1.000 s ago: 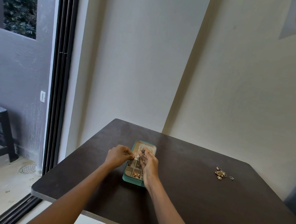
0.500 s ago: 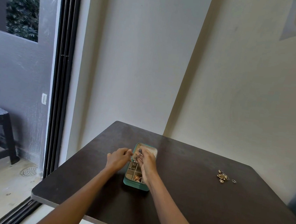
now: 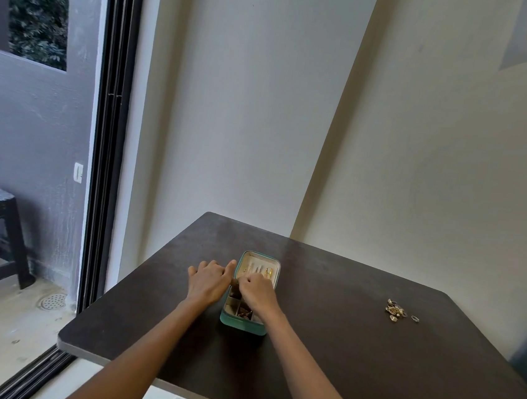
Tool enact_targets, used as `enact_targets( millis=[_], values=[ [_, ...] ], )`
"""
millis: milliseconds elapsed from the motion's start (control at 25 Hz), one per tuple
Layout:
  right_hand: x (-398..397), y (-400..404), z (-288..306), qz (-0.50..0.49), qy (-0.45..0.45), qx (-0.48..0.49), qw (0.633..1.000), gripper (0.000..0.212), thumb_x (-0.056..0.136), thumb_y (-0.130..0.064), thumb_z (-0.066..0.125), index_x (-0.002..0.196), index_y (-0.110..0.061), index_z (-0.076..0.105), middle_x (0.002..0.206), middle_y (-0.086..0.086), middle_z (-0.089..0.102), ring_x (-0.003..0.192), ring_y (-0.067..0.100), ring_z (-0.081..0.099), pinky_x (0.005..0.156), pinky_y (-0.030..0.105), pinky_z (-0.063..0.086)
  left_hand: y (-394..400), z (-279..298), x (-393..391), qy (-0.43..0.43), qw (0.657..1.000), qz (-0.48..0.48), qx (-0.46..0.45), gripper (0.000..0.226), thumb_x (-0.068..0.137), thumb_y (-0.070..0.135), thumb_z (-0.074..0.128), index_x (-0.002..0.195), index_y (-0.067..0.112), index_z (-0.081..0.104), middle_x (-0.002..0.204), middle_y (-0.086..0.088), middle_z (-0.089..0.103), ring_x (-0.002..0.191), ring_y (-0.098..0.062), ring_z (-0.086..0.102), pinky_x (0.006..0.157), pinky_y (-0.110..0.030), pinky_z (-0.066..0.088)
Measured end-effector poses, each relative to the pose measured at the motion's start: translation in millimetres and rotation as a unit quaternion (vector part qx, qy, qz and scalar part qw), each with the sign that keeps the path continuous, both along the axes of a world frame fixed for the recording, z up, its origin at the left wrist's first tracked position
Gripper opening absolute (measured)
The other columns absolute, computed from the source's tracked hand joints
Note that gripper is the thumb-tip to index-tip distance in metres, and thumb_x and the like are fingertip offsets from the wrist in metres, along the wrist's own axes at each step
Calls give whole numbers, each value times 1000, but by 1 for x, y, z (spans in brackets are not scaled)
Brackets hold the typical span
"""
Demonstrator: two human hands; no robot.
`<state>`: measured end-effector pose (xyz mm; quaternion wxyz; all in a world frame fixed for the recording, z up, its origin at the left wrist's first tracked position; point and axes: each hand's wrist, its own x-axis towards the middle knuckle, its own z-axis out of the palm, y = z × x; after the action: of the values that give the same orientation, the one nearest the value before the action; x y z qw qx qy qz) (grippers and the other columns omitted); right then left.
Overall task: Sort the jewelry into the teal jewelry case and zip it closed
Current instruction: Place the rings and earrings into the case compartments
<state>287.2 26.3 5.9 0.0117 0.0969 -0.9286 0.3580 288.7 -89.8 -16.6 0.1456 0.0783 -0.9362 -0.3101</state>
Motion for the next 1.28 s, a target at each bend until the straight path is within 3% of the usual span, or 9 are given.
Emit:
enact_targets(
  millis=[120, 200, 280, 480, 720, 880, 1000, 1160, 1280],
  values=[
    [-3, 2, -1, 27, -12, 33, 999, 35, 86, -8, 37, 82, -17, 71, 90, 6, 68, 90, 23, 59, 88, 39, 48, 1, 1, 2, 8, 1000, 7, 3, 65, 100, 44, 17, 85, 20, 76, 115, -7, 60, 115, -23, 45, 104, -43, 21],
    [-2, 6, 0, 33, -7, 14, 999, 48, 80, 0, 39, 112, -19, 69, 116, 7, 67, 109, 23, 58, 94, 37, 48, 0, 2, 2, 9, 1000, 10, 2, 64, 99, 44, 18, 86, 21, 76, 118, -6, 59, 116, -23, 45, 104, -43, 21],
    [-2, 10, 0, 22, -5, -16, 1000, 51, 79, 4, 40, 119, -17, 65, 120, 6, 65, 112, 21, 58, 93, 34, 49, 1, 4, 4, 11, 1000, 8, -3, 63, 100, 44, 19, 84, 23, 76, 118, -6, 59, 116, -22, 45, 104, -43, 21],
    [-6, 18, -4, 20, -35, -69, 997, 48, 81, 2, 39, 120, -13, 62, 116, 7, 67, 107, 19, 62, 91, 33, 52, 5, 6, 3, 5, 1000, 2, -4, 64, 100, 44, 19, 80, 26, 77, 113, -4, 59, 111, -19, 47, 103, -42, 22],
    [-8, 73, 6, -75, 46, -186, 979, 26, 93, -11, 45, 109, -12, 65, 110, 4, 67, 103, 17, 61, 91, 29, 48, 80, 26, -11, 100, 991, -86, 35, 35, 99, 33, 34, 106, 19, 65, 115, -1, 57, 113, -18, 47, 93, -33, 25],
    [-10, 149, -3, -159, 94, -200, 962, 19, 94, -11, 50, 104, -7, 65, 104, 8, 68, 98, 20, 61, 78, 23, 42, 176, 20, -36, 51, 974, -173, 139, 22, 93, 23, 49, 113, 15, 56, 113, -4, 62, 108, -22, 58, 96, -40, 43],
    [-21, 215, -24, -251, 89, -189, 945, 20, 92, -7, 50, 104, -9, 66, 106, 8, 68, 102, 21, 61, 83, 26, 42, 244, 2, -44, -5, 956, -208, 205, 28, 92, 15, 50, 119, 10, 52, 115, -8, 62, 105, -22, 59, 92, -31, 45],
    [-43, 286, -41, -362, 100, -178, 909, 23, 91, -3, 47, 105, -10, 63, 110, 7, 62, 104, 22, 58, 86, 27, 41, 309, -15, -61, -25, 951, -254, 175, 35, 92, 14, 51, 127, 11, 47, 125, -6, 53, 111, -19, 55, 95, -29, 42],
    [-62, 319, -43, -368, 104, -143, 913, 18, 90, -5, 52, 104, -12, 61, 104, 4, 59, 98, 20, 58, 84, 28, 45, 336, -24, -87, -7, 958, -273, 86, 41, 93, 16, 51, 133, 18, 44, 131, -4, 48, 119, -19, 49, 103, -33, 37]
  ],
)
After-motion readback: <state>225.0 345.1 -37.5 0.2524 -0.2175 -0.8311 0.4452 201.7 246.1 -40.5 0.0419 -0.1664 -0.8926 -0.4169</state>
